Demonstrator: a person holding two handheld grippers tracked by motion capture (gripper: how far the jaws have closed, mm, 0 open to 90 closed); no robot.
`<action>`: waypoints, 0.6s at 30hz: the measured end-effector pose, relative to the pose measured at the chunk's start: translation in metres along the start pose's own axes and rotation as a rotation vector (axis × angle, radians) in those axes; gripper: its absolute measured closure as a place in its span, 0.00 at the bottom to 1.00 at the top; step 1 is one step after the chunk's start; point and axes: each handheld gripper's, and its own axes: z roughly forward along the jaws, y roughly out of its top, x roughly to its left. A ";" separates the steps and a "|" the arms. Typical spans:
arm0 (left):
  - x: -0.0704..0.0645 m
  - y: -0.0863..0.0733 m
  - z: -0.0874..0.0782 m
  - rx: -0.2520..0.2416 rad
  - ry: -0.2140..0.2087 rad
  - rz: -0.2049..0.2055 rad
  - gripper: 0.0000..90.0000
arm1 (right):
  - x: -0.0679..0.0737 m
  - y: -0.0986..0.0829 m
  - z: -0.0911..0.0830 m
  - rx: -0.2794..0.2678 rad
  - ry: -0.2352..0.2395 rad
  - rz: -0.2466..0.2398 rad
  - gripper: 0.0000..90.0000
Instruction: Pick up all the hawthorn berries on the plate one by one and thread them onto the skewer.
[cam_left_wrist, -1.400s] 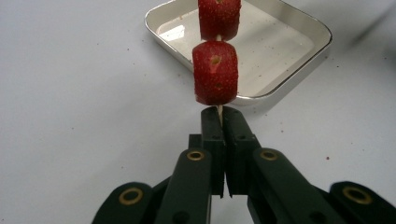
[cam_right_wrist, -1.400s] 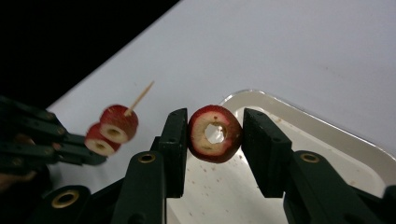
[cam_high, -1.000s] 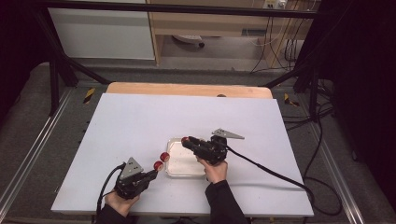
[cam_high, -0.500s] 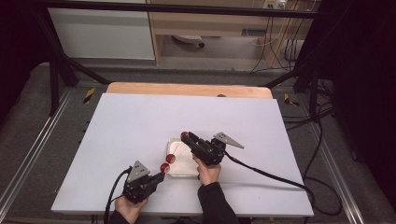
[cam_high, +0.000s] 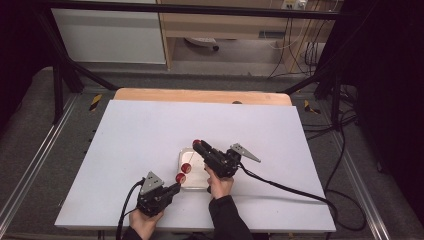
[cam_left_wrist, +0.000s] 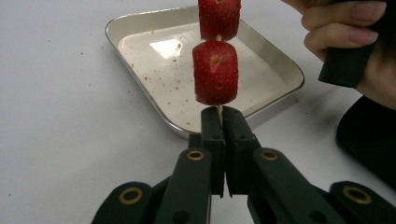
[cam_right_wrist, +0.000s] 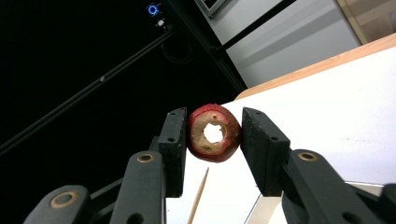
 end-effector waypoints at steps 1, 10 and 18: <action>0.000 0.000 0.000 -0.002 0.001 -0.002 0.98 | 0.000 0.000 0.000 -0.001 0.000 0.000 0.69; -0.005 0.000 0.002 0.000 0.002 -0.011 0.98 | 0.000 -0.003 0.000 -0.021 -0.001 0.015 0.69; -0.003 0.000 0.004 -0.024 -0.004 -0.005 0.98 | 0.000 -0.004 0.000 -0.022 0.006 0.025 0.69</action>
